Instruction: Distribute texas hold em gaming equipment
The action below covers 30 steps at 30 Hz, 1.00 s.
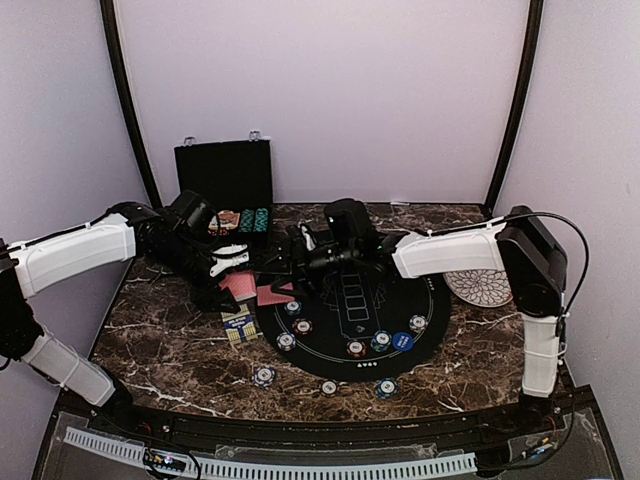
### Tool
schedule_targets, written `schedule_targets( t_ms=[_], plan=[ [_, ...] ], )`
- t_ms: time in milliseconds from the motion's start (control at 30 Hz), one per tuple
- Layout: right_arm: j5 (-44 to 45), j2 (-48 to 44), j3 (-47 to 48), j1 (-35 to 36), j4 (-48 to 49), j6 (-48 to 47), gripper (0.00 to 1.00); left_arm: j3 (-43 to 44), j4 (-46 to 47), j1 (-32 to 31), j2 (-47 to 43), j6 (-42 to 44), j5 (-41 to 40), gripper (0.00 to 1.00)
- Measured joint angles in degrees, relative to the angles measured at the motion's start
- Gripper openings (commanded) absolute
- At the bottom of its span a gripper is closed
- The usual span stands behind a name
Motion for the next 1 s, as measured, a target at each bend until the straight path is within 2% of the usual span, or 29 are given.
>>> schedule_targets(
  t_ms=[1000],
  plan=[
    [-2.89,6.12,2.64,2.49,9.4,6.97,0.75,1.07,-0.83,0.0,0.83,-1.33,1.31,0.02]
  ],
)
